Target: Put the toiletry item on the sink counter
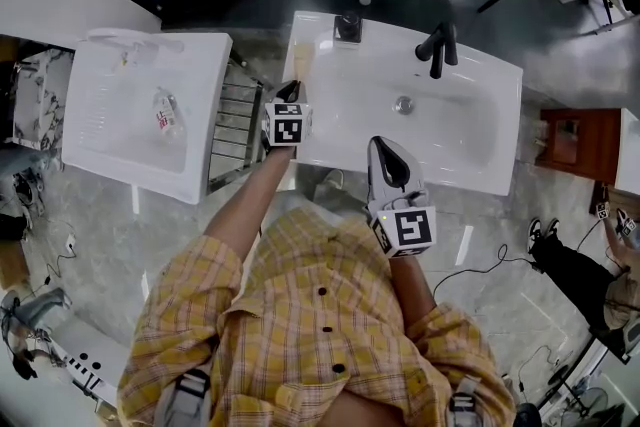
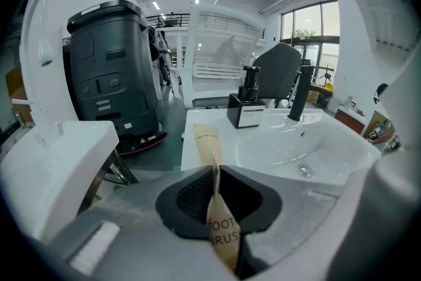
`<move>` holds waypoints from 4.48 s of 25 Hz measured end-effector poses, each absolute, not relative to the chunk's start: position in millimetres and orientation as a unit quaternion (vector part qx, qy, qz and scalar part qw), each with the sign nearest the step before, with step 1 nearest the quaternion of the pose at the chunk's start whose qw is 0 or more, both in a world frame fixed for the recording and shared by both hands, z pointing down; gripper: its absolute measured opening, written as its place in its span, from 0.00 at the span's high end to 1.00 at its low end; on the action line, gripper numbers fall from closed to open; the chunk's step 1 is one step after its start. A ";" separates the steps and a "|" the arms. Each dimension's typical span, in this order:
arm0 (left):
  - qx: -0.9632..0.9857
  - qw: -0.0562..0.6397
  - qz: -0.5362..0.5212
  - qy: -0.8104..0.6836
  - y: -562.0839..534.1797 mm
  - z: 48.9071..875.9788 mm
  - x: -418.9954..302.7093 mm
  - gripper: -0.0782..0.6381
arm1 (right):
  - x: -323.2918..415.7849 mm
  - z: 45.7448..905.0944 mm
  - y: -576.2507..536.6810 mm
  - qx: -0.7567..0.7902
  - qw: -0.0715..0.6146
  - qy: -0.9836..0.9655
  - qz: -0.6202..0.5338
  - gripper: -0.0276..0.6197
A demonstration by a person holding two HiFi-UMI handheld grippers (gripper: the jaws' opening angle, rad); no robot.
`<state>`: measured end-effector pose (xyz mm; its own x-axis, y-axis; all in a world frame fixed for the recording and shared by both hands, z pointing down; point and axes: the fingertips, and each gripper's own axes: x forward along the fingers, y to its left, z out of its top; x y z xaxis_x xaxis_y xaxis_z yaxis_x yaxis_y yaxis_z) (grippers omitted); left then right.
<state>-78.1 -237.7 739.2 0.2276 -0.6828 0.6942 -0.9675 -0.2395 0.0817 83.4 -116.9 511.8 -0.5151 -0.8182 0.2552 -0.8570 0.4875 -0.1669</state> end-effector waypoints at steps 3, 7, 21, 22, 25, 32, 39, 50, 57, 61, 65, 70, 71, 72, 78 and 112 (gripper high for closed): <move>0.738 0.268 0.271 -0.557 -236.9 741.2 -75.2 0.84 | 85.7 512.0 -116.7 0.490 0.071 -0.858 0.139 0.96; 0.739 0.273 0.277 -0.551 -235.3 741.8 -74.0 0.79 | 84.9 511.1 -115.6 0.491 0.069 -0.857 0.140 0.96; 0.746 0.286 0.259 -0.543 -236.9 735.7 -69.1 0.69 | 82.7 510.7 -113.3 0.490 0.072 -0.858 0.141 0.96; 0.746 0.281 0.258 -0.545 -237.2 734.0 -69.4 0.69 | 82.9 510.1 -113.5 0.490 0.072 -0.858 0.140 0.96; 0.748 0.271 0.257 -0.549 -239.1 730.1 -70.6 0.69 | 83.9 509.4 -114.3 0.492 0.073 -0.856 0.139 0.96; 0.752 0.266 0.255 -0.546 -238.9 720.9 -71.9 0.69 | 84.2 508.7 -113.3 0.496 0.072 -0.854 0.140 0.96; 0.759 0.262 0.247 -0.542 -234.2 704.2 -73.5 0.70 | 82.3 501.8 -116.8 0.506 0.060 -0.849 0.138 0.96; 0.771 0.256 0.203 -0.546 -221.1 659.6 -78.7 0.70 | 83.2 488.6 -113.2 0.521 0.047 -0.841 0.142 0.96; 0.781 0.243 0.187 -0.544 -206.4 627.0 -77.9 0.73 | 87.5 478.0 -107.5 0.537 0.032 -0.831 0.146 0.96; 0.789 0.232 0.171 -0.542 -193.0 603.9 -76.5 0.76 | 83.5 474.9 -99.8 0.538 0.032 -0.829 0.146 0.96; 0.802 0.226 0.145 -0.534 -178.5 582.0 -75.7 0.77 | 79.6 473.0 -91.9 0.539 0.032 -0.829 0.143 0.96; 0.817 0.199 0.126 -0.526 -162.1 555.4 -76.3 0.84 | 74.2 470.7 -83.1 0.538 0.037 -0.831 0.139 0.96; 0.818 0.193 0.124 -0.527 -158.6 550.5 -77.0 0.85 | 73.8 470.8 -81.1 0.538 0.038 -0.830 0.140 0.96; 0.819 0.188 0.123 -0.528 -154.9 546.2 -78.0 0.87 | 73.5 470.7 -78.9 0.539 0.039 -0.830 0.140 0.96; 0.823 0.162 0.115 -0.533 -130.1 521.8 -83.8 0.89 | 67.3 468.1 -68.3 0.537 0.038 -0.831 0.137 0.96; 0.857 0.085 0.060 -0.504 -28.9 485.3 -107.8 0.89 | 35.7 472.1 -21.3 0.538 0.037 -0.832 0.128 0.96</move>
<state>-107.8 -28.9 485.3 0.4848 -0.8542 0.1879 -0.8745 -0.4774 0.0859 35.7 -21.3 472.1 -0.4183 -0.8863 0.1988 -0.9050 0.3881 -0.1741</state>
